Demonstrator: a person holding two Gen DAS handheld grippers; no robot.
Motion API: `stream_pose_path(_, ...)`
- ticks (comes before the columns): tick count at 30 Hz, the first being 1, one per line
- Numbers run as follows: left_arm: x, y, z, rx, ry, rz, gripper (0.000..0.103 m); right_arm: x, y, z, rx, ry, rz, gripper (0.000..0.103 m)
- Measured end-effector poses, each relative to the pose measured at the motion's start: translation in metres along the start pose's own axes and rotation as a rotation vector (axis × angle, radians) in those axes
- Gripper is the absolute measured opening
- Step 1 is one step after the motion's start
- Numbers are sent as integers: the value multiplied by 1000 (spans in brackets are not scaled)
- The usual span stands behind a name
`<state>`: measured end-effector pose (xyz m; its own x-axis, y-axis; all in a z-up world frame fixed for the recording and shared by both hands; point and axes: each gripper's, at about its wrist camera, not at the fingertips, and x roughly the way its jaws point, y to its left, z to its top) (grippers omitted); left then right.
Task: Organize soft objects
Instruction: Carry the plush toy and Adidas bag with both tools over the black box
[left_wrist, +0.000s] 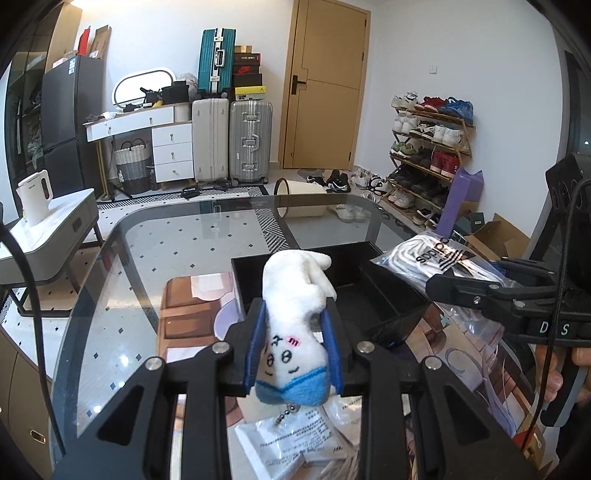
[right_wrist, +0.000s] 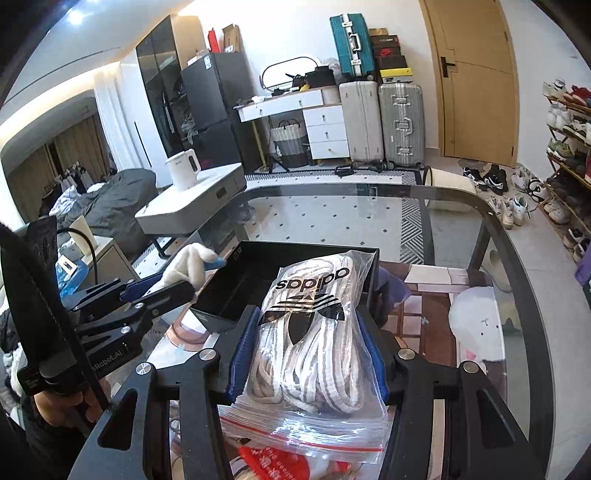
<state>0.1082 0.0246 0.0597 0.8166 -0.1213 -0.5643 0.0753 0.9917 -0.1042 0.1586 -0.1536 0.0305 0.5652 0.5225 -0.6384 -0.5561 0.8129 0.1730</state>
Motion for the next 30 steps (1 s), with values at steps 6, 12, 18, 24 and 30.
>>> stream_pose_path(6,20,0,10,-3,14,-8,28,15,1,8,-24,37,2,52)
stream_pose_path(12,39,-2,16,11,39,-13,28,30,4,17,-44,76,6,52)
stream_pose_path(18,56,1,20,3,53,-7,28,49,4,25,-76,111,-7,52)
stream_pose_path(24,67,2,22,18,69,-7,28,69,8,28,-130,169,1,52)
stream_pose_path(30,75,1,18,29,88,-11,28,86,6,30,-157,204,3,52)
